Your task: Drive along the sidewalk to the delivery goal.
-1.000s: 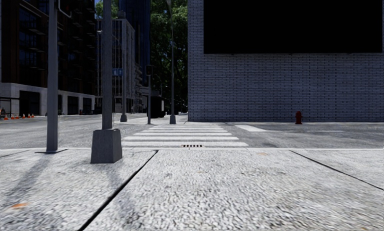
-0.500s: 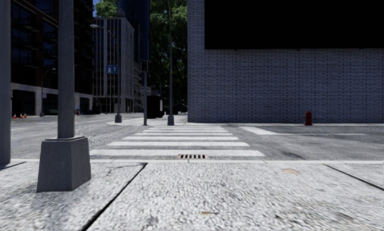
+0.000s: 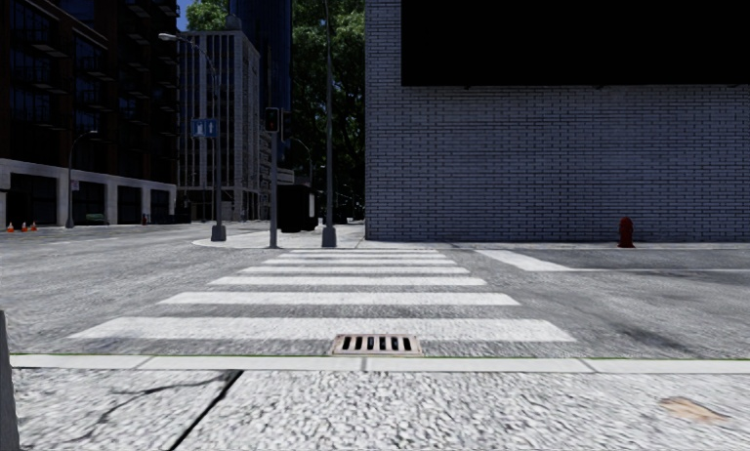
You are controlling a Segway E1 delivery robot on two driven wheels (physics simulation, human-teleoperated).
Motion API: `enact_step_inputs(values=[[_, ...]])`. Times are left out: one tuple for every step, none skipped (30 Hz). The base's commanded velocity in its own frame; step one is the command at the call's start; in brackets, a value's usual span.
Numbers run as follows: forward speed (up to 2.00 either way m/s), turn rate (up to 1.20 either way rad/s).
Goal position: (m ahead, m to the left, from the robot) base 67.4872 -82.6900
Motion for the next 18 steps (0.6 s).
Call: enact_step_inputs(values=[[2.00, 0.00], [2.00, 0.00], [2.00, 0.00], [2.00, 0.00], [2.00, 0.00], [2.00, 0.00], [2.00, 0.00], [2.00, 0.00], [2.00, 0.00], [2.00, 0.00], [2.00, 0.00], [2.00, 0.00], [2.00, 0.00], [2.00, 0.00], [2.00, 0.00], [2.00, 0.00], [2.00, 0.00], [2.00, 0.00]])
